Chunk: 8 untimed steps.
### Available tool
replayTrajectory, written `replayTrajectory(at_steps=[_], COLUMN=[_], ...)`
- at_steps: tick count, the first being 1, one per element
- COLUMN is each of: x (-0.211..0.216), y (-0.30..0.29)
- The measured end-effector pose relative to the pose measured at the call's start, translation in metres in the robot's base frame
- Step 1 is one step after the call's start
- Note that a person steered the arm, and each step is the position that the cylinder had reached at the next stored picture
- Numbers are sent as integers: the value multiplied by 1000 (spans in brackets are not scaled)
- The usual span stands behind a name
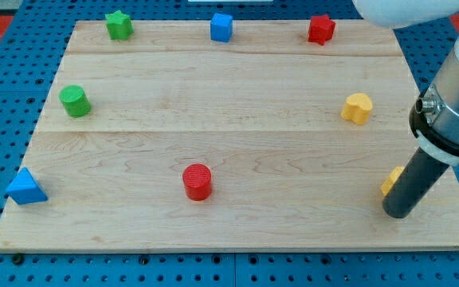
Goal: Arrange a horizontal line with bottom blocks
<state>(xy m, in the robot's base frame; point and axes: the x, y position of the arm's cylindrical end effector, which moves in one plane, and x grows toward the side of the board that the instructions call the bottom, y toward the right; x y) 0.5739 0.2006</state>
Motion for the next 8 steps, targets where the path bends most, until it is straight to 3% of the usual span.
replayTrajectory(at_steps=[1, 2, 3, 4, 5, 6, 7, 8], x=[3, 27, 45, 33, 2, 17, 44, 37], y=[7, -48, -116, -192, -334, -308, -377, -500])
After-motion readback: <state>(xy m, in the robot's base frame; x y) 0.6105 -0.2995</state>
